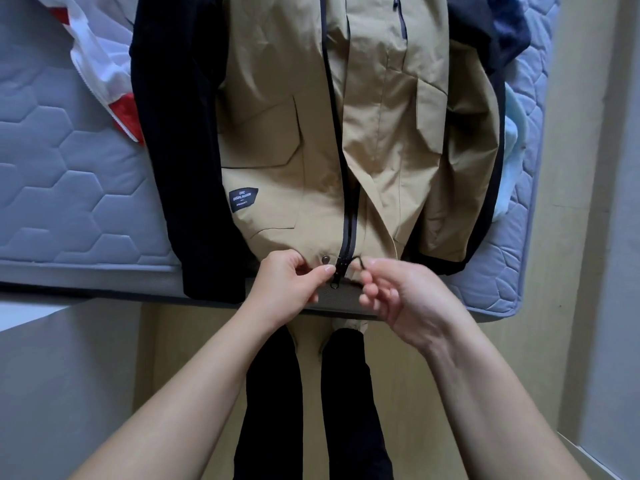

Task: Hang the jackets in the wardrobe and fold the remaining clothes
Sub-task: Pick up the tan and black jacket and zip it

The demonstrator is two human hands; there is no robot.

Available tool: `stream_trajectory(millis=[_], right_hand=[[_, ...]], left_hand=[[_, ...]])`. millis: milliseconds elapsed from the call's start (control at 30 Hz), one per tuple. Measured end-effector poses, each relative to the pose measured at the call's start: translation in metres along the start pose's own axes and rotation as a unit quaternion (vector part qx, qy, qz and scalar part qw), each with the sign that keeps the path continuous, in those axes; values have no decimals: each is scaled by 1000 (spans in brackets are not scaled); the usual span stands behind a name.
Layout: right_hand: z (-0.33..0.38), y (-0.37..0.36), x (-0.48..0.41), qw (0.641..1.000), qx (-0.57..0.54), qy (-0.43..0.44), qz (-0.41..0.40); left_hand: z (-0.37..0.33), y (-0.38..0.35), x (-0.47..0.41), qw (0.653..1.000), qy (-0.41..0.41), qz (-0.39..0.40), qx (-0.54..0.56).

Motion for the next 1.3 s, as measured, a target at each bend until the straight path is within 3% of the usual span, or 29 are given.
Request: stream_trajectory(millis=[367, 600, 733, 767, 833, 933, 1000, 1100, 1200, 1300], right_hand=[[44, -22, -37, 982, -160, 68, -76], [50, -35, -44, 995, -58, 77, -37], [55, -36, -40, 997, 55, 34, -33], [58, -36, -40, 994, 96, 15, -43], [66, -35, -42, 983, 167, -4, -72], [75, -36, -47, 964, 247, 8, -97], [76, -38, -52, 959, 268, 10, -91], [75, -38, -57, 954, 286, -16, -91], [72, -36, -58, 960, 260, -38, -91], [73, -37, -62, 977, 192, -4, -91]], left_hand=[[29, 0, -6, 999, 40, 5, 2], [46, 9, -5, 988, 149, 30, 7], [22, 27, -3, 949, 261, 155, -88], [12, 37, -3, 941, 251, 155, -167], [-14, 56, -7, 919, 177, 70, -346], [-55, 56, -12, 901, 43, -63, -427], [-64, 42, -23, 905, 6, -41, -423], [-61, 22, -41, 890, 15, 31, -454], [-57, 6, -47, 869, -35, 34, -492], [-54, 4, -45, 882, -55, 20, -468]])
Point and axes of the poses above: each hand's wrist, its own x-axis away from the middle knuckle, its own y-axis out of the back of the hand, z = x × y, the point moved 5 cm from there along -x, towards the middle knuckle, and after that the axes turned 9 degrees about z, right-handed, at the moved point
